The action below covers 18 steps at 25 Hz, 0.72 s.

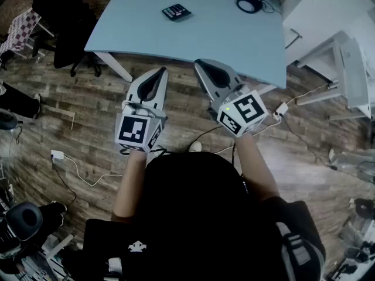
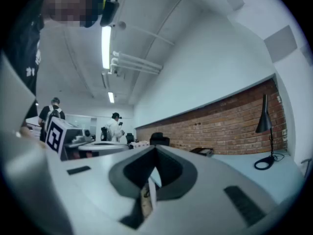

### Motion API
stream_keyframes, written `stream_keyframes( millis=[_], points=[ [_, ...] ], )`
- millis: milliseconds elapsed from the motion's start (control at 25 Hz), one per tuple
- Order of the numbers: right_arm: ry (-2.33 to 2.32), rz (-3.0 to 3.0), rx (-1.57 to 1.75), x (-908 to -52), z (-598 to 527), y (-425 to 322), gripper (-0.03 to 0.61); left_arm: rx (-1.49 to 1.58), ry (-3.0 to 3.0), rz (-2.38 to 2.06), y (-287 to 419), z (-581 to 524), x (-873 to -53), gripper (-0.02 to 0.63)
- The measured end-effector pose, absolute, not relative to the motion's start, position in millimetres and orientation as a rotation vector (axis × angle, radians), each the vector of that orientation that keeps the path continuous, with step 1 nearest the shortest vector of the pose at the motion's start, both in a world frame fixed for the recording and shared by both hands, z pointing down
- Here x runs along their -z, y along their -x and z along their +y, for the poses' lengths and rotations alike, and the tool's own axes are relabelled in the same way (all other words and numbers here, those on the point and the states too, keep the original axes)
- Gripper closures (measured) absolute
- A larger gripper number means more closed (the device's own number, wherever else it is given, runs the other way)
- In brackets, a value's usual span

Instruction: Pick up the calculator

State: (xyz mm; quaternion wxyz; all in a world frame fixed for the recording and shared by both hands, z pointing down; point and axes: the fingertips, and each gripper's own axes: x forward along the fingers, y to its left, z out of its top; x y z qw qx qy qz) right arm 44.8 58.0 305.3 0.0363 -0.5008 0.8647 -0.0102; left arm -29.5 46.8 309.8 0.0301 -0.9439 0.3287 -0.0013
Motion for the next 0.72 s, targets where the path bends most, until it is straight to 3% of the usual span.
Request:
stream_keyframes(
  millis=[720],
  points=[
    [1.484,2.677,0.058,-318.7,65.8,-71.6,0.574,0.014,2.879,1.094,8.7,55.4,-318.6,0.606]
  ],
)
